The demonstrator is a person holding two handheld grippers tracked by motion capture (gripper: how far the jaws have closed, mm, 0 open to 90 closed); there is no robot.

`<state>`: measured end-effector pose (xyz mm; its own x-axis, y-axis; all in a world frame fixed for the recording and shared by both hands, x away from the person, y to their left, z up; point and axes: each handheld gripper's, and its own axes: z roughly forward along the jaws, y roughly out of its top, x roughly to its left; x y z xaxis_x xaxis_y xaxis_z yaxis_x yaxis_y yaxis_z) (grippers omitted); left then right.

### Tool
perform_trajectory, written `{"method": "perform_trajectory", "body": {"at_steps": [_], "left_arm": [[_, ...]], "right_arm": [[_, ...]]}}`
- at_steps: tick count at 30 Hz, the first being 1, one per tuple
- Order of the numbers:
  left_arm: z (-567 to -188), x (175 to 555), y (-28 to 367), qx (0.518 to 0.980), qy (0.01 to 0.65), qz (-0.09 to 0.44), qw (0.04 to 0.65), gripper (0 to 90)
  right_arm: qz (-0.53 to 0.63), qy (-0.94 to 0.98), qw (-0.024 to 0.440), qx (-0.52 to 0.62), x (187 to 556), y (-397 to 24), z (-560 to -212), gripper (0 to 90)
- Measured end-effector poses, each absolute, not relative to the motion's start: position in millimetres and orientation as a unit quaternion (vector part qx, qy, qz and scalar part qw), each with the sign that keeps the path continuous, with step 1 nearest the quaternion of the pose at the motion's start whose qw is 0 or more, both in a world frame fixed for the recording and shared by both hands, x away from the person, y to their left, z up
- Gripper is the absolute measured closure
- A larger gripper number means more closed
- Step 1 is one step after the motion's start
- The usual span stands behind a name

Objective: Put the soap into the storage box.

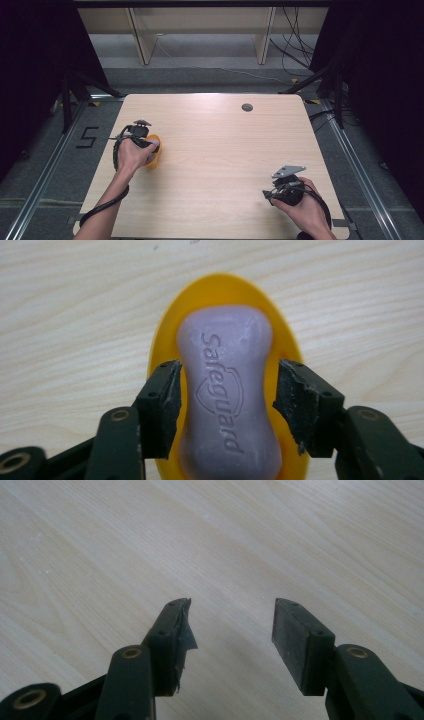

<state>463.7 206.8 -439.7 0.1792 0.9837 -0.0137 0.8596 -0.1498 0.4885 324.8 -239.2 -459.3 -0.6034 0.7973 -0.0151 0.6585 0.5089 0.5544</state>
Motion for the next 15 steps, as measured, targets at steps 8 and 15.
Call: {"method": "perform_trajectory", "body": {"at_steps": [8, 15], "left_arm": [[-424, 445, 214, 0.742, 0.599, 0.183, 0.241, 37.5], [-417, 426, 223, 0.74, 0.59, 0.184, 0.265, 33.7]], "right_arm": [[0.255, 0.858, 0.135, 0.424, 325, -239, -459, 49.1], [0.254, 0.859, 0.135, 0.424, 325, -239, -459, 49.1]]}}
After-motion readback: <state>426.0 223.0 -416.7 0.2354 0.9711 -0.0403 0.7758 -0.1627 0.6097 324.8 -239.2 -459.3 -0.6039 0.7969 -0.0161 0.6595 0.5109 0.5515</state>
